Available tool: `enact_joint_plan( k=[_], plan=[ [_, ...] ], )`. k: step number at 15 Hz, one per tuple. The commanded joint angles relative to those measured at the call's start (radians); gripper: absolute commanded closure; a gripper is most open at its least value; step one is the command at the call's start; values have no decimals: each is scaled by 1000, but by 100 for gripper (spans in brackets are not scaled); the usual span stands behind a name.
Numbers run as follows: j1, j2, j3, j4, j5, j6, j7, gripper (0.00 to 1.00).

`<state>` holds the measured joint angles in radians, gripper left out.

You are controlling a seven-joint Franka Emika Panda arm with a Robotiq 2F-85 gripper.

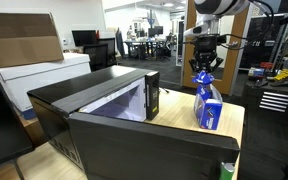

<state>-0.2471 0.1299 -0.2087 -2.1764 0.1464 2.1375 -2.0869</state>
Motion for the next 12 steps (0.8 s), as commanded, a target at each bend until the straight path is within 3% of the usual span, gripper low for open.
enact_joint_plan(
  k=[1, 12],
  plan=[
    [-15, 13, 4, 17, -17, 8, -58, 97],
    [-53, 65, -5, 50, -80, 2, -259, 97]
  ],
)
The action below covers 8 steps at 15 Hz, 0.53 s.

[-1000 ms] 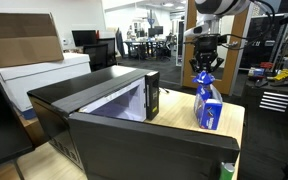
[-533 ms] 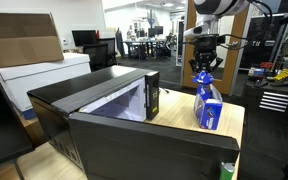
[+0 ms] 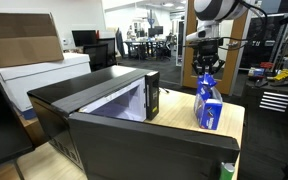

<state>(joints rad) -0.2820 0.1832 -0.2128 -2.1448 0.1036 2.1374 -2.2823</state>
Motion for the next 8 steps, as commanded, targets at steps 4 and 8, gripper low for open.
enact_joint_plan(
  k=[4, 8],
  plan=[
    [-33, 11, -10, 31, -84, -1, -104, 97],
    [-46, 19, -22, 51, -113, -11, -140, 97]
  ],
)
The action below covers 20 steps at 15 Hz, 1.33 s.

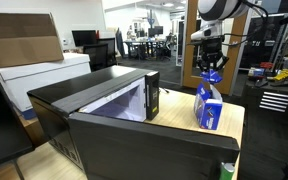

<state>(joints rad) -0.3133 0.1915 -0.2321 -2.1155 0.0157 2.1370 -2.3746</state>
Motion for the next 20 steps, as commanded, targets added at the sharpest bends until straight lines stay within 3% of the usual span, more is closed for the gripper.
enact_joint_plan(
  k=[1, 16, 17, 20],
  plan=[
    [-16, 12, -3, 22, -29, -16, -56, 97],
    [-9, 31, 25, -14, -35, -20, -265, 97],
    [-65, 21, 112, -28, -54, -14, -224, 97],
    [-116, 41, 201, -38, -61, -2, -225, 97]
  ],
)
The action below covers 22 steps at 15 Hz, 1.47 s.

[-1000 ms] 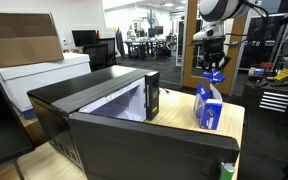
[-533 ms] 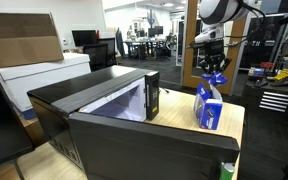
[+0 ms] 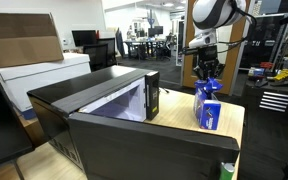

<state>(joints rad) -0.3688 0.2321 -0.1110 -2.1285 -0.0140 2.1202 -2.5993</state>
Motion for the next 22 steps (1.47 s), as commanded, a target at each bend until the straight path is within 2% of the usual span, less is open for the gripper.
enact_joint_plan(
  k=[1, 4, 5, 6, 12, 22],
  plan=[
    [-79, 6, 104, -24, -36, 17, 0, 97],
    [-111, 23, 129, -21, -60, 12, 0, 97],
    [-88, 28, 88, -12, -81, 5, 8, 97],
    [-33, 32, 26, -7, -70, 3, 0, 97],
    [-7, 88, -48, 17, -53, -1, 6, 97],
    [4, 37, -54, 63, -30, -33, 6, 97]
  ],
)
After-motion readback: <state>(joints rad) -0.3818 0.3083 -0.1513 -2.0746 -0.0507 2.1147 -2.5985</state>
